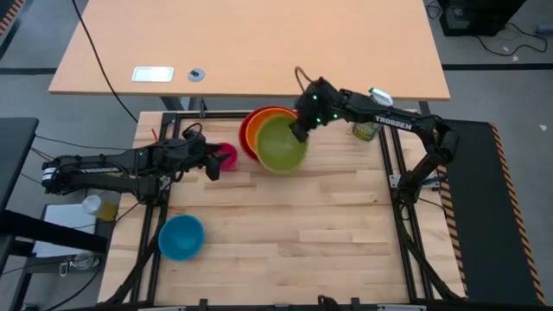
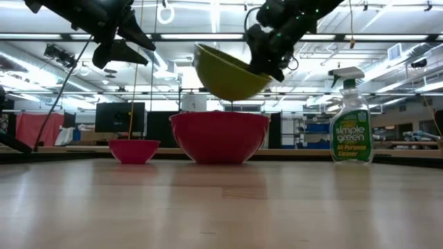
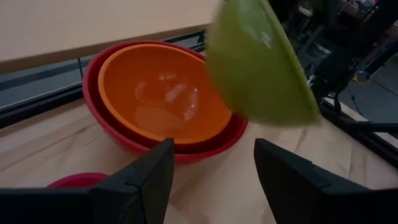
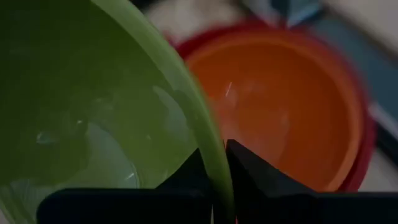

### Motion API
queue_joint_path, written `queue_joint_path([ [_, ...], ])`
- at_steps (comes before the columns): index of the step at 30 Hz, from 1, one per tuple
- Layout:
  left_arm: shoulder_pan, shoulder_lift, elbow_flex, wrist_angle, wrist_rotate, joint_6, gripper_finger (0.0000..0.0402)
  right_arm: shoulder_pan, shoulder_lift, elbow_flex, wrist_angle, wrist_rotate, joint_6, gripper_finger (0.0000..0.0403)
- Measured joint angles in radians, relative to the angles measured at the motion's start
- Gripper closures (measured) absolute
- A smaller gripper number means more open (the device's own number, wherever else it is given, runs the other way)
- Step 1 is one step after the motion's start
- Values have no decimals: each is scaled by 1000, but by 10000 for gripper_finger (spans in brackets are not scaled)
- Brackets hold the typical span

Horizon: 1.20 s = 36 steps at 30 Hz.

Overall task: Nest bowls inside each other
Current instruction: Stack the green bowl on top of the orange bowl

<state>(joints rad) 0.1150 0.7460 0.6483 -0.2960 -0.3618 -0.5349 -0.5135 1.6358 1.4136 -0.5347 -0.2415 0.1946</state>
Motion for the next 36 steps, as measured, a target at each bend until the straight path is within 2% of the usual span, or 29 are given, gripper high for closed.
queue_joint_path([
  [7,13,0,0,-1,-16,20,177,-40,142,0,193,93,177,354],
  [14,44,0,0,-48,-19,-58,177,-66,262,80,72,222,223,359],
  [19,64,0,0,-162,-15,-129,177,-69,308,108,50,213,194,359],
  [21,71,0,0,-207,28,-132,177,-71,322,109,51,190,195,358],
  [28,72,8,0,-317,271,-126,177,-79,367,110,42,126,166,331],
  [33,71,8,0,-347,453,-125,177,-81,365,111,46,121,130,279],
  [36,71,7,0,-380,521,-97,177,-86,358,111,45,110,124,238],
])
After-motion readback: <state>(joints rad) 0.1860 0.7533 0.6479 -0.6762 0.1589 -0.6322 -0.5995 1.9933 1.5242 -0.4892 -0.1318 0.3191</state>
